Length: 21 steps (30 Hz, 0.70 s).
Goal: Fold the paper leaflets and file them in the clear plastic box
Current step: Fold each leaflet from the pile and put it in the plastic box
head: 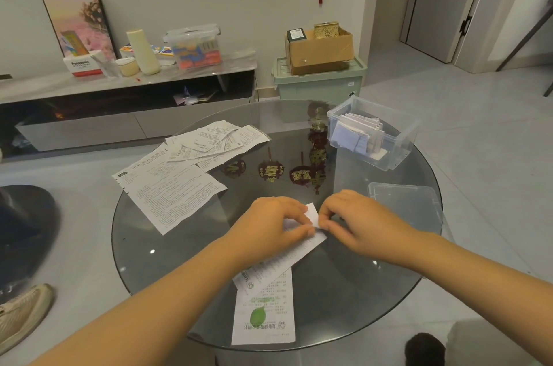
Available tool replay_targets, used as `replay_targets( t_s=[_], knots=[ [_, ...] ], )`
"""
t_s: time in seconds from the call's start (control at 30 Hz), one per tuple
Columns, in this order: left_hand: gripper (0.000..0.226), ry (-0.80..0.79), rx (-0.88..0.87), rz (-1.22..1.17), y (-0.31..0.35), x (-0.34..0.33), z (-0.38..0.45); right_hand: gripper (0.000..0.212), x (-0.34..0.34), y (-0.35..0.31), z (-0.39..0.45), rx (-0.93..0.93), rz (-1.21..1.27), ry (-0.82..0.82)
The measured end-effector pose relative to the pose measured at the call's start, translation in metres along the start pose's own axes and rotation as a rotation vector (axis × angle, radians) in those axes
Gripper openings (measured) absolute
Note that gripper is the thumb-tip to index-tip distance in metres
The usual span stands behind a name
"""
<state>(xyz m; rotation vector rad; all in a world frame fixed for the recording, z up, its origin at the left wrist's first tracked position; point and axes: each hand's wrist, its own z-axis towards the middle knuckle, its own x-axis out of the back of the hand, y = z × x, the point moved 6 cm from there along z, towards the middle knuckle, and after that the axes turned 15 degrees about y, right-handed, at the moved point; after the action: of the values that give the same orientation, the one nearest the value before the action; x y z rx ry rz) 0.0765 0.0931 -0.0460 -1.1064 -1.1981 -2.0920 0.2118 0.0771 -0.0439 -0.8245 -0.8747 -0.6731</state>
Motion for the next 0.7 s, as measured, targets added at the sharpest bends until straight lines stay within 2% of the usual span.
replay_targets(
  t_s=[0.13,0.23,0.37,0.43,0.53,0.63,0.7],
  knots=[
    [0.027,0.011,0.069,-0.034,-0.003,-0.002,0.001,0.020,-0.003,0.007,0.003,-0.121,0.106,-0.010],
    [0.019,0.043,0.149,-0.078,-0.007,-0.002,0.002,0.019,-0.007,0.011,0.005,-0.144,0.075,-0.013],
    [0.016,0.081,0.189,-0.053,-0.006,-0.002,0.004,0.016,-0.011,0.013,0.012,-0.213,0.045,0.063],
    [0.018,0.096,0.221,-0.079,-0.006,-0.004,0.005,0.025,-0.013,0.012,0.014,-0.245,0.037,0.084],
    [0.032,0.114,0.265,-0.095,-0.009,-0.006,0.006,0.018,-0.016,0.013,0.016,-0.261,-0.028,0.117],
    [0.037,0.120,0.238,-0.046,-0.010,-0.008,0.007,0.019,-0.017,0.014,0.016,-0.286,-0.026,0.160],
    [0.028,0.158,0.192,0.003,-0.009,-0.004,0.009,0.015,-0.015,0.012,0.017,-0.256,-0.009,0.188]
  ],
)
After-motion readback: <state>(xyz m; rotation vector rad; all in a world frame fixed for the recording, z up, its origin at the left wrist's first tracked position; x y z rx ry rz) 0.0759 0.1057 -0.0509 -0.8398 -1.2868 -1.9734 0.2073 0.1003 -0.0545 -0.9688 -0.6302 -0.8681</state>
